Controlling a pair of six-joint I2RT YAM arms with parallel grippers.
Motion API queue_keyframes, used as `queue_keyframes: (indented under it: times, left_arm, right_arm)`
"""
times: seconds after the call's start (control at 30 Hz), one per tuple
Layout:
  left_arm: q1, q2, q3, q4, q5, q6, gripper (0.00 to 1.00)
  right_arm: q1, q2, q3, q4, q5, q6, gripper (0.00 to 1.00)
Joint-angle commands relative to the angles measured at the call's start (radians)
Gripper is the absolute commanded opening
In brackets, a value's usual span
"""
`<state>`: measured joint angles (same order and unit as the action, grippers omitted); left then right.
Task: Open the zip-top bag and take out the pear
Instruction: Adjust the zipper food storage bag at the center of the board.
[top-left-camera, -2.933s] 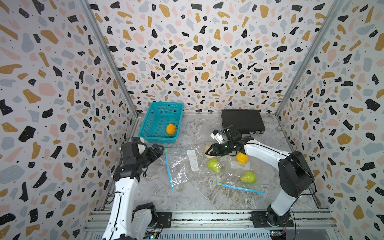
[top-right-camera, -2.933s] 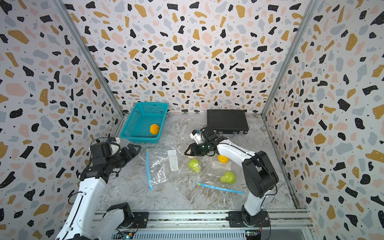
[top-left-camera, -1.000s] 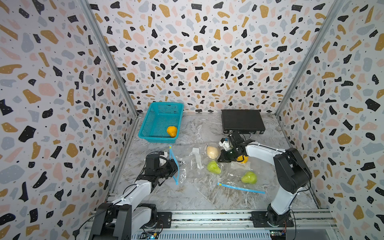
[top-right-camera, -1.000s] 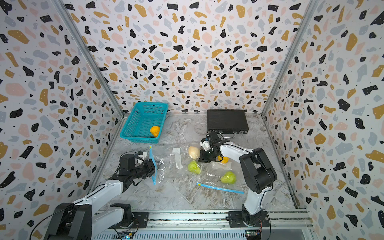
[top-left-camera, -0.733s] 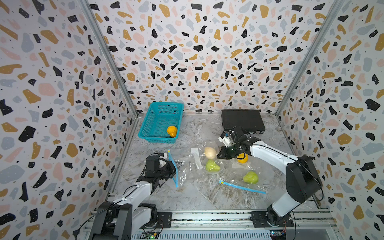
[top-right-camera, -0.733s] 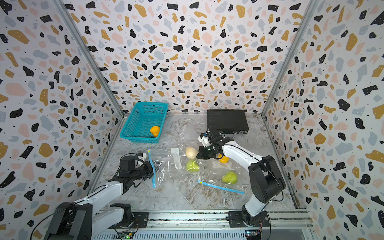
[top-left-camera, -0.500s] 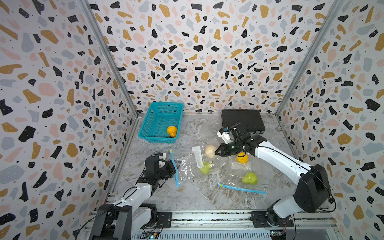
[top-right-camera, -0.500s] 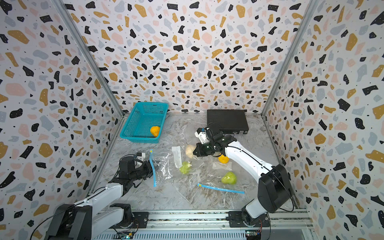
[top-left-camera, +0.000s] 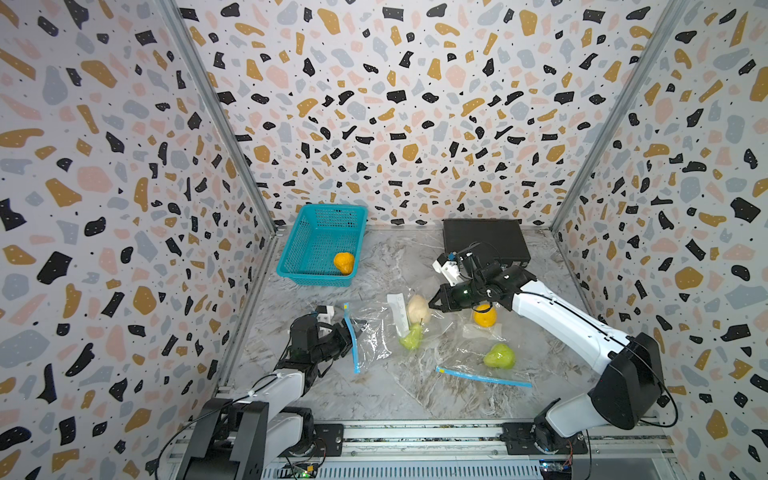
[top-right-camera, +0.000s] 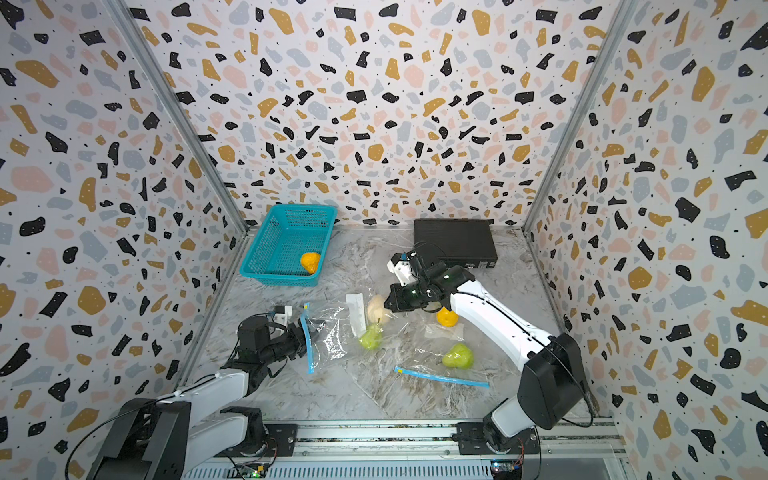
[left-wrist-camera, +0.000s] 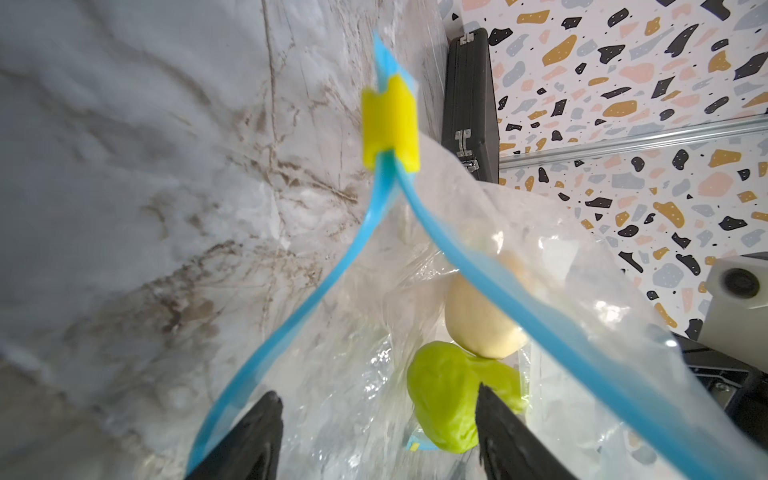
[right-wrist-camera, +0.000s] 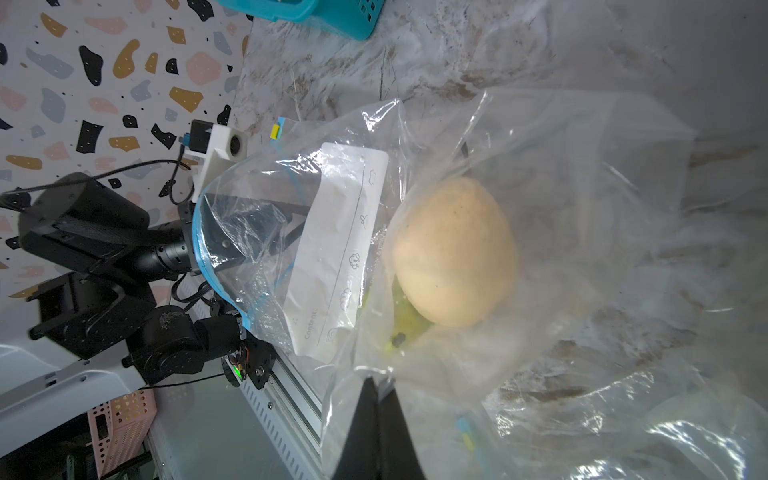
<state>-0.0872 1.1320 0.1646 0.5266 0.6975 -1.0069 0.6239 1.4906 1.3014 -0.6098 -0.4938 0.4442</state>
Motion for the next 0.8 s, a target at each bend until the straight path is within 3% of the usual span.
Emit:
queue_keyframes:
  times: [0.0,0.33,0.77]
  left_arm:
    - [-0.003,0.01,-0.011,0.093,0.047,0.003,0.73]
    - [-0.005,0.015,-0.069,0.186,0.02,-0.027,0.8]
    - [-0.005,0.08,-0.064,0.215,0.025,-0.024,0.82]
  right_arm:
    - [0.001,-0.057,0.044,-0.025,0.046,-0.009,0.0]
    - [-0.004,-0.066,0.118,-0.004,-0.053,-0.026,0.0]
    - [-0.071,-0.041,-0.013,0.1,-0.15,0.041,0.0]
